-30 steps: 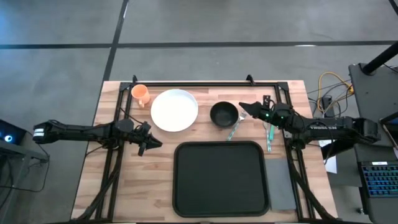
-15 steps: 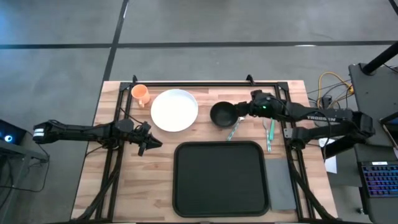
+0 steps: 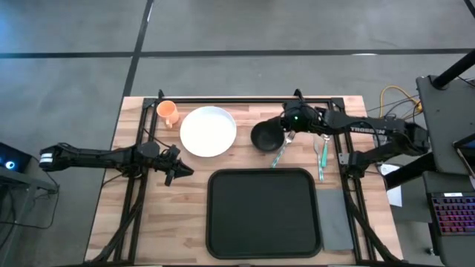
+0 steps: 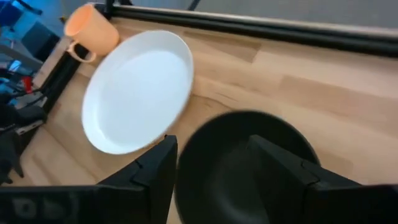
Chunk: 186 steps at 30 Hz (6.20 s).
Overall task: Set up tray
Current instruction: Put the yellow cup to the top left of the black serving tray
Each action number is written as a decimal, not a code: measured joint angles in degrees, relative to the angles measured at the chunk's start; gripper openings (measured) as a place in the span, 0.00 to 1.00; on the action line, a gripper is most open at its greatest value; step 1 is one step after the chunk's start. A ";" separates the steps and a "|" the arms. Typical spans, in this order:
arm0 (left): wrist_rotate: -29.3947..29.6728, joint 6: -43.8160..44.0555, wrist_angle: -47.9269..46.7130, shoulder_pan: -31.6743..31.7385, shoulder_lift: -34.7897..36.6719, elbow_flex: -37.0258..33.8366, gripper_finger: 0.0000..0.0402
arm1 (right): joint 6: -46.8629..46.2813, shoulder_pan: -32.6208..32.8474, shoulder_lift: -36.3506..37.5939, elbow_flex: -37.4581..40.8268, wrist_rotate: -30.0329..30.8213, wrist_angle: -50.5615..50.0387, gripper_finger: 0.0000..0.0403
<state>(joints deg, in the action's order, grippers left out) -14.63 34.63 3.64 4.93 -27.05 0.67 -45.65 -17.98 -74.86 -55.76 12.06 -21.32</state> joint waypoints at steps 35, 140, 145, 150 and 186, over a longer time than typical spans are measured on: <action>38.74 24.58 14.76 0.11 -0.70 12.55 0.10 | 13.62 -1.12 -8.25 -10.61 -0.61 -11.06 0.42; 32.50 -16.06 -55.99 45.86 -63.67 61.88 0.02 | 18.60 -6.93 -8.90 -10.54 -10.55 -2.45 0.36; 32.49 -16.09 -57.50 44.33 -62.81 62.21 0.01 | 18.62 -6.91 -8.90 -10.54 -10.74 -2.45 0.35; 32.62 -14.56 -63.05 40.66 -60.01 65.63 0.00 | 19.48 -6.36 -7.99 -10.54 -10.72 -2.44 0.34; 25.11 -41.66 -59.96 -22.16 -58.97 70.84 0.00 | 26.36 -5.56 -6.54 -10.56 -13.63 -11.23 0.28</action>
<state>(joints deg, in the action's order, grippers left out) 10.48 -7.03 -56.32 -17.23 -86.02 71.51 -19.28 -23.54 -81.40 -66.32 -1.57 -32.55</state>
